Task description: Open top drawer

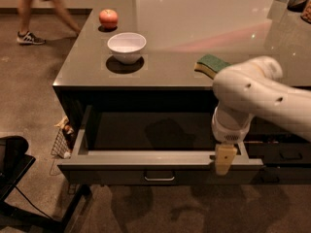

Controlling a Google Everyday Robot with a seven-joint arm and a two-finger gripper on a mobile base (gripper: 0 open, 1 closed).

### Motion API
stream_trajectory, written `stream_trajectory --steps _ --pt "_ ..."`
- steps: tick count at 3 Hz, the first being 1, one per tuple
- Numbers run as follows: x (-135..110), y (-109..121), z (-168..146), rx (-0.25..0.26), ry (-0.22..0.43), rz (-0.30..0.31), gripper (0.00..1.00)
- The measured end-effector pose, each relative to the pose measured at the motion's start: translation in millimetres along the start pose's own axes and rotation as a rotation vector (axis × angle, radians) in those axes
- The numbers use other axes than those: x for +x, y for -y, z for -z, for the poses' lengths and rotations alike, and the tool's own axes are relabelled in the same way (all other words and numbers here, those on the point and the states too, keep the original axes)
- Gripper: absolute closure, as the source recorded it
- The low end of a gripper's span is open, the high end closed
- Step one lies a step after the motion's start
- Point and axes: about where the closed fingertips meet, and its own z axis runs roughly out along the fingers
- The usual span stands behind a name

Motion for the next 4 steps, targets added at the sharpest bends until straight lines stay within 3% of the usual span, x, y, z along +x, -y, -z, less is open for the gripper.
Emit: stream_trajectory --steps 1,2,3,4 --pt "7.0 12.1 56.1 0.021 -0.093 0.0 0.4" --pt "14.4 22.0 79.4 0.039 -0.099 -0.002 0.63" --pt "24.4 35.0 66.7 0.043 -0.016 -0.009 0.86" --pt "13.7 65.5 30.7 0.068 0.14 0.034 1.0"
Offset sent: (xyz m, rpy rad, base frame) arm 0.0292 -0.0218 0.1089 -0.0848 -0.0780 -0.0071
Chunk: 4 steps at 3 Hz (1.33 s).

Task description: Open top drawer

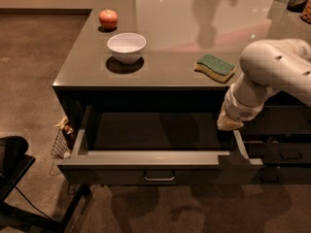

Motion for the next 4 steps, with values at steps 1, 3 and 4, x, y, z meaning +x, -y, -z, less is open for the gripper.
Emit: stream_trajectory --steps 1,3,4 --pt "-4.7 16.3 -25.4 0.002 0.072 0.024 1.0" --pt "-7.8 -2.6 -66.0 -0.055 0.115 0.009 1.0" --pt "-11.6 -20.6 -85.3 -0.081 0.133 0.001 1.0"
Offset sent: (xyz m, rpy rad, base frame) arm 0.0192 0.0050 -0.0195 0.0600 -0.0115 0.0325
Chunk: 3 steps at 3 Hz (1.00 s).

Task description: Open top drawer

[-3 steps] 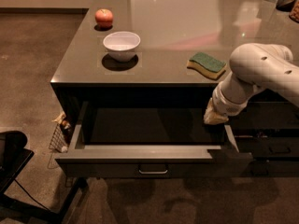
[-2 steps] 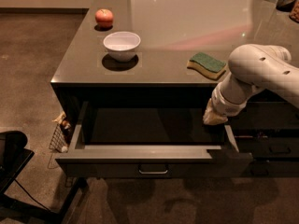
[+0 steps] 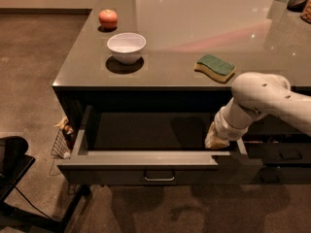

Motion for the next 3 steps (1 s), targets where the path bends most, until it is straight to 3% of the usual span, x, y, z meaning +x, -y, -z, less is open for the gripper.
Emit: stream_trajectory --steps 2,3 --pt "0.9 -59.9 -2.3 -0.052 -0.037 -0.049 1.0" --pt "10.7 -111.6 2.4 -0.107 -0.066 -0.107 1.0"
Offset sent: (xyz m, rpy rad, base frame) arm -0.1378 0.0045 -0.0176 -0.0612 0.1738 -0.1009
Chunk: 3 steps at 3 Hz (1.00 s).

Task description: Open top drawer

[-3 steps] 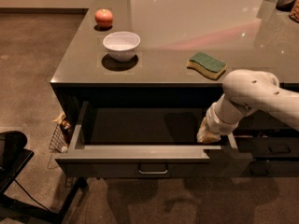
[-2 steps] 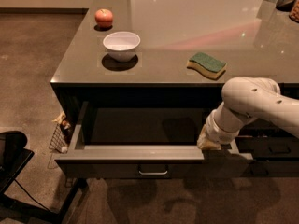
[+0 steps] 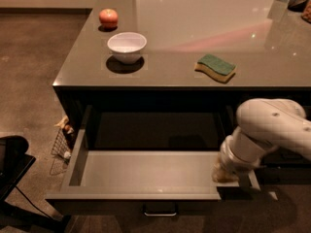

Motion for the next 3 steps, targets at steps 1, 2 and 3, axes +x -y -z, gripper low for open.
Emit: stream_trajectory --steps 1,2,3 --pt "15.3 -39.8 11.6 -0.032 -0.016 -0.038 1.0" --pt "15.3 -39.5 12.0 -0.03 -0.018 -0.037 0.82" --pt "15.3 -40.4 12.5 -0.029 -0.019 -0.036 0.59"
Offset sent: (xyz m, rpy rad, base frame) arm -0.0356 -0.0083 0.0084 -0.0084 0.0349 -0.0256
